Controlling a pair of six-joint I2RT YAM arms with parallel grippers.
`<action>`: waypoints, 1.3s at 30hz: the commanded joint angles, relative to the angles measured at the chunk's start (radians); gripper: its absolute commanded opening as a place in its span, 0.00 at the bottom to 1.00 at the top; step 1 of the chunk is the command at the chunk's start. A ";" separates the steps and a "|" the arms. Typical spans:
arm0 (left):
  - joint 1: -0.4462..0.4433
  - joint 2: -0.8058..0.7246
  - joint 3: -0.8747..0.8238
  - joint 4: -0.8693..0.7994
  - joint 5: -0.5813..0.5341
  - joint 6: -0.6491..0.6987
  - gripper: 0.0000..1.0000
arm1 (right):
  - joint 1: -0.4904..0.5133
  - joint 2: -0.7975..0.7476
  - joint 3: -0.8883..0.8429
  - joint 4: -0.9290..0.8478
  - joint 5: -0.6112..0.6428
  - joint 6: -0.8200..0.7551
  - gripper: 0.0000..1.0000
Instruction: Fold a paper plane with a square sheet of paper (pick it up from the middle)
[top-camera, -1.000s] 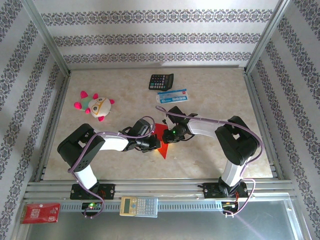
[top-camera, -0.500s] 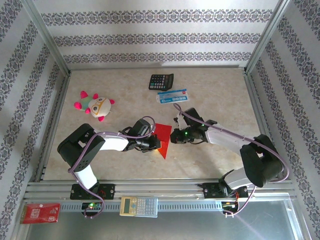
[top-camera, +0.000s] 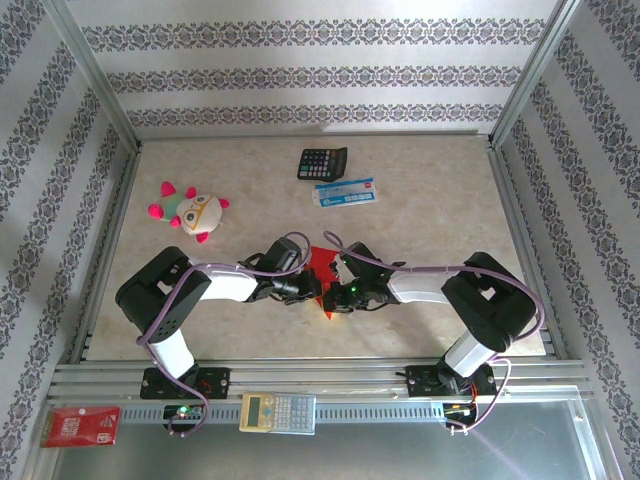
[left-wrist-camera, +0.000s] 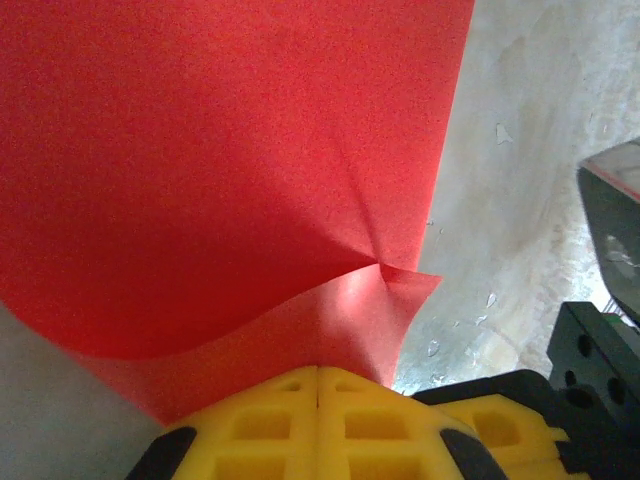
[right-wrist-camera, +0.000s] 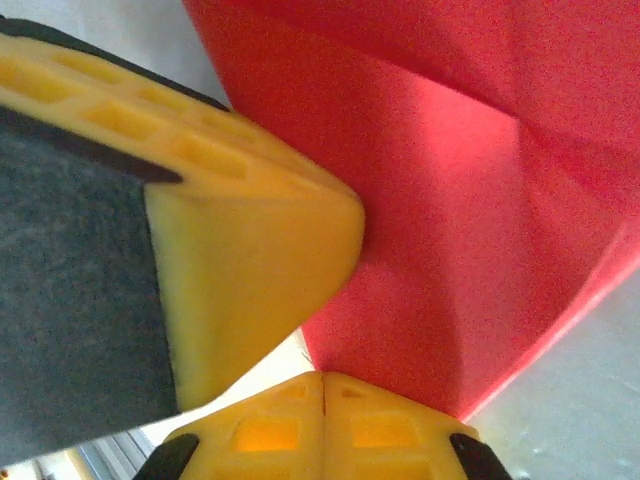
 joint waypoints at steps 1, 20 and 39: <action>0.006 0.070 -0.030 -0.141 -0.070 0.032 0.00 | 0.011 0.028 0.022 0.030 0.003 0.004 0.00; 0.046 0.031 0.084 -0.234 -0.025 0.082 0.02 | 0.009 0.039 -0.062 -0.205 0.146 -0.025 0.00; 0.205 0.081 0.122 -0.227 0.038 0.152 0.08 | 0.015 0.041 -0.068 -0.320 0.180 -0.044 0.00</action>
